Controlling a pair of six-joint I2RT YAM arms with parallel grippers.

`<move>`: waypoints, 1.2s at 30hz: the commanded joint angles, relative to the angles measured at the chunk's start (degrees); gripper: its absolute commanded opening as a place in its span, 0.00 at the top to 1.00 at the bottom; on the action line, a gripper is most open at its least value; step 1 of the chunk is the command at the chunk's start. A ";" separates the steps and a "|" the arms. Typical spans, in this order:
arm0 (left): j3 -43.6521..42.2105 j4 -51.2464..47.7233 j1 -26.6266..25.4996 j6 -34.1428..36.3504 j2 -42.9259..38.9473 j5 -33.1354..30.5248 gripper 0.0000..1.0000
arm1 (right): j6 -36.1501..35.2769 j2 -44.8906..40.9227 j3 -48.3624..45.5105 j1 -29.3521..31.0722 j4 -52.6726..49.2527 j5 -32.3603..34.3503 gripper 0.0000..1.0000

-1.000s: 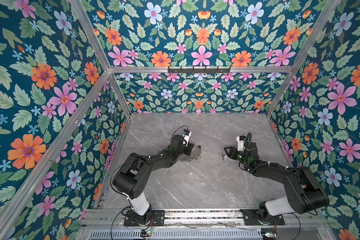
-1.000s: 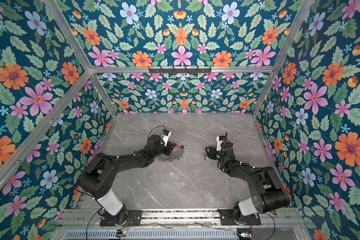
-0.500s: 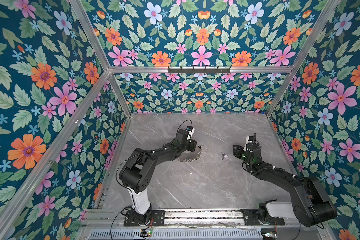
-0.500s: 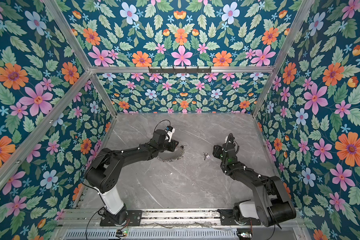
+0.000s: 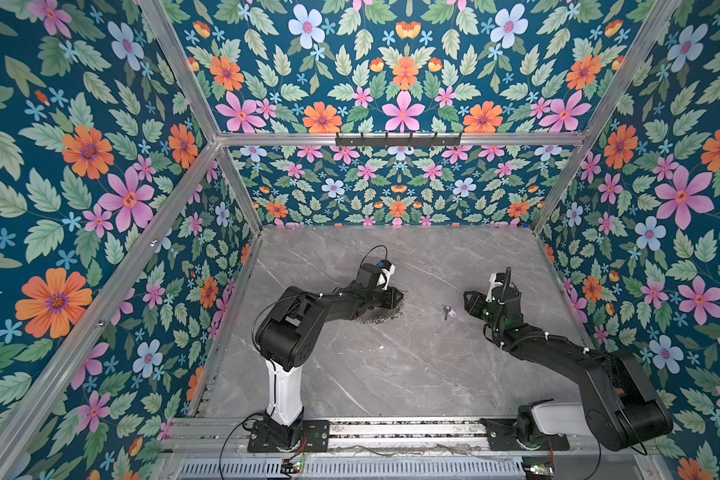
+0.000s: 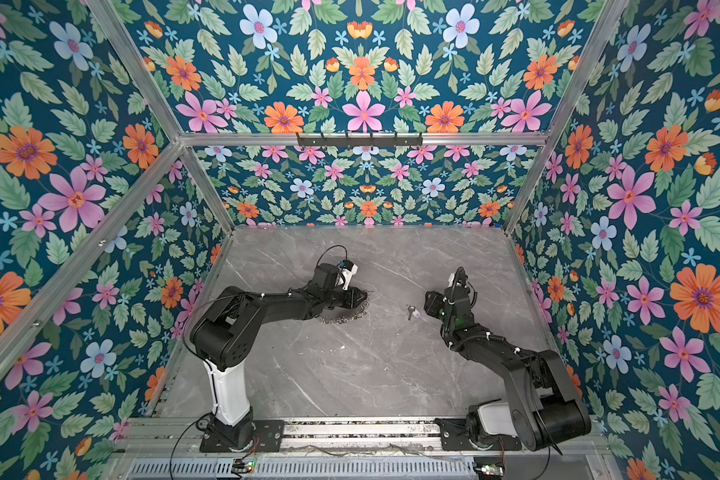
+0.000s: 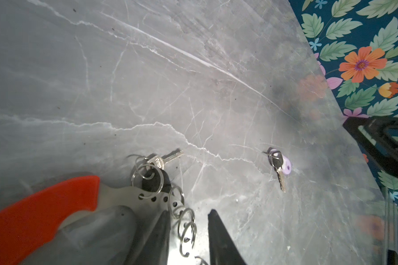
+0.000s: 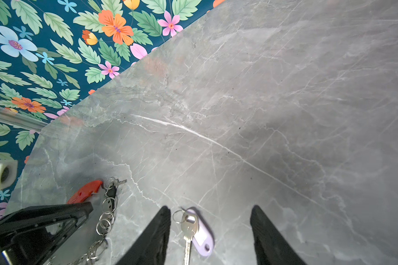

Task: Put the keys on the keyring

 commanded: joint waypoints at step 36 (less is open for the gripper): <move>1.86 2.99 -0.19 -2.24 4.38 0.82 0.76 | -0.19 -2.10 -0.27 0.02 1.64 -2.93 0.42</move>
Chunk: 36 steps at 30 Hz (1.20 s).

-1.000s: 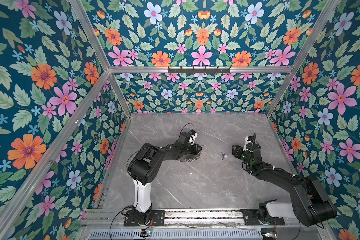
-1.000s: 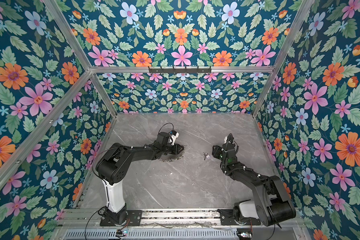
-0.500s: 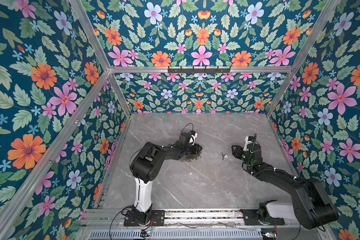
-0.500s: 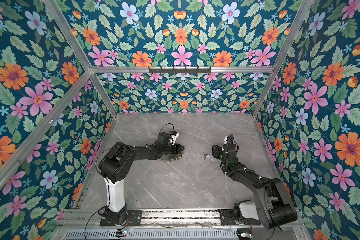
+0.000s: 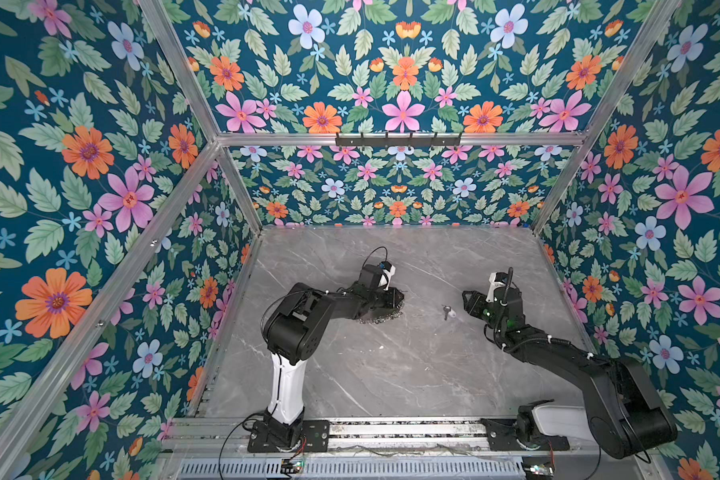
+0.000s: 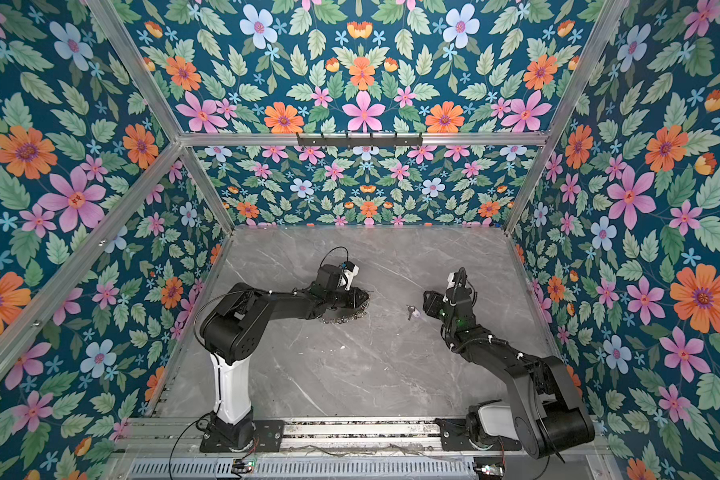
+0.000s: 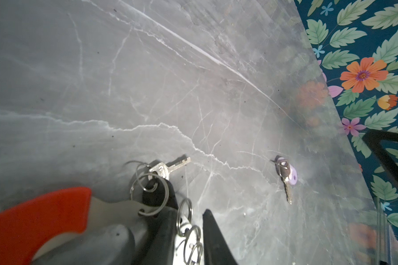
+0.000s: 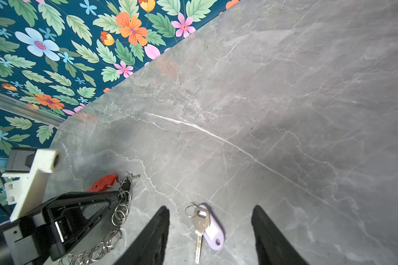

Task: Put the keys on the keyring

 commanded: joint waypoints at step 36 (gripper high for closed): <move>-4.19 11.50 -1.44 6.13 -19.94 1.88 1.00 | 0.90 -1.87 13.51 -0.02 -22.60 7.96 0.44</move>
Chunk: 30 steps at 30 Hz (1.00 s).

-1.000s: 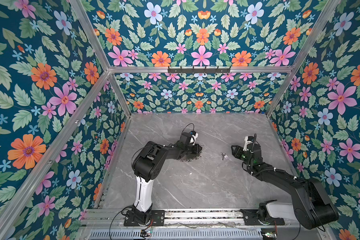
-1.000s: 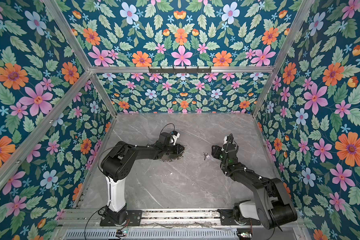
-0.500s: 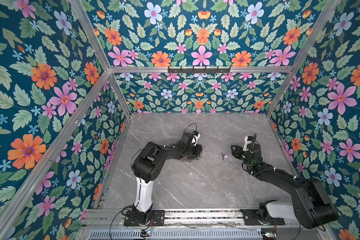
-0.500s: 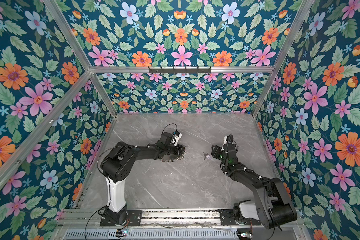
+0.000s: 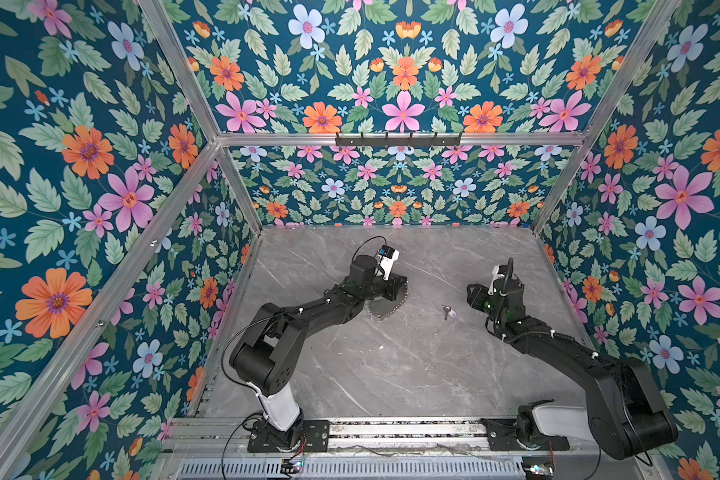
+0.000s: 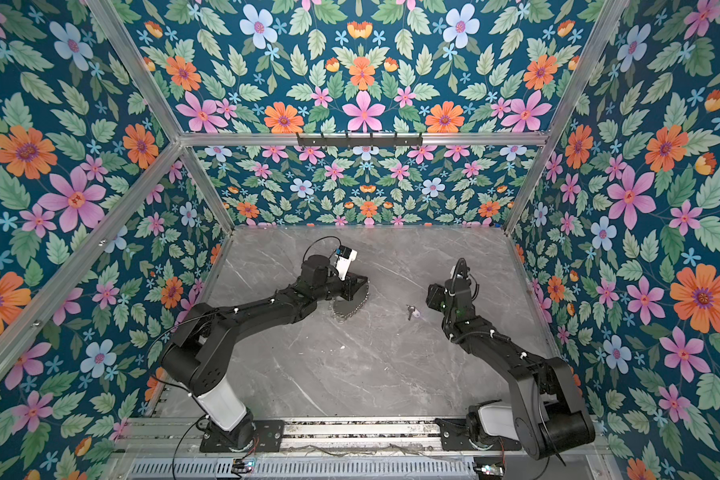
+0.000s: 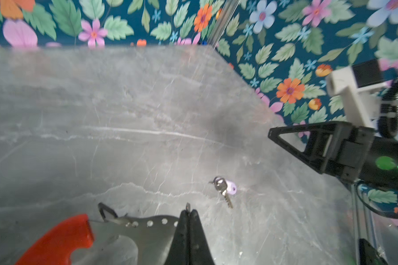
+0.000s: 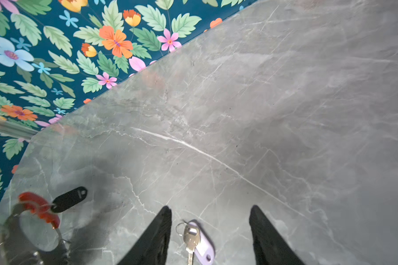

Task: Put the keys on the keyring
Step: 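Lift the keyring with the left gripper and grasp its coil with the right gripper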

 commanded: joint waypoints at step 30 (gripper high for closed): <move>13.15 63.01 6.50 -42.05 9.39 21.48 1.00 | 3.67 6.92 36.59 0.02 -1.65 -46.67 0.66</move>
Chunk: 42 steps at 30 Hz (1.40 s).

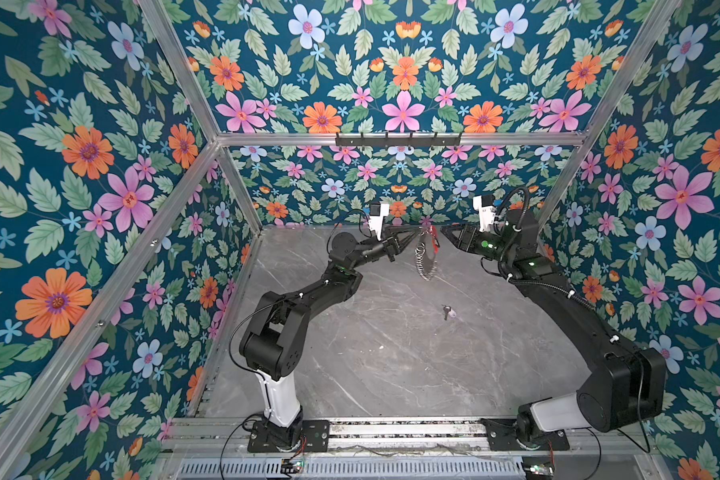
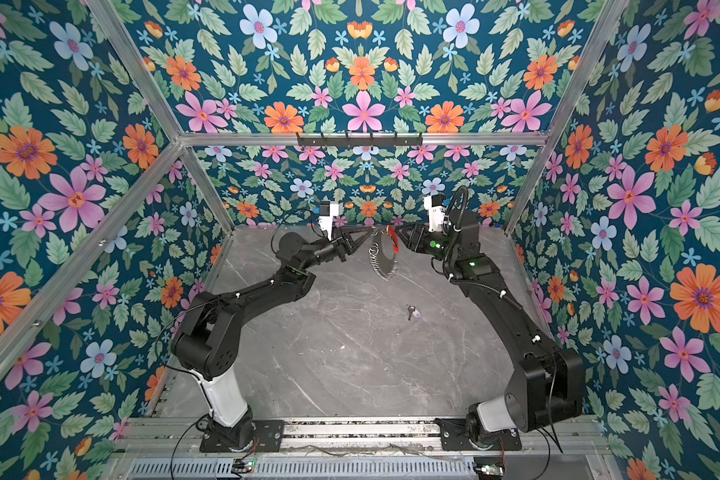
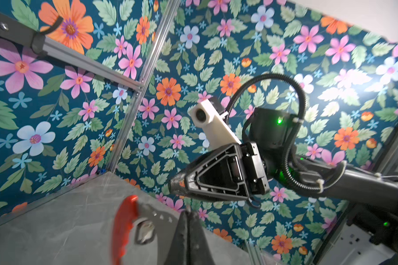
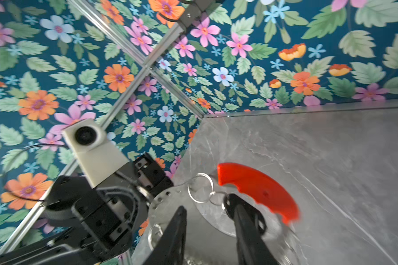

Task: Put the keys on the keyring
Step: 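Lift the keyring with the left gripper and grasp its coil with the right gripper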

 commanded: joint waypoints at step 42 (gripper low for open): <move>-4.13 20.53 0.57 -16.37 1.05 -2.64 1.00 | 6.52 6.18 2.13 7.09 20.52 -15.39 0.85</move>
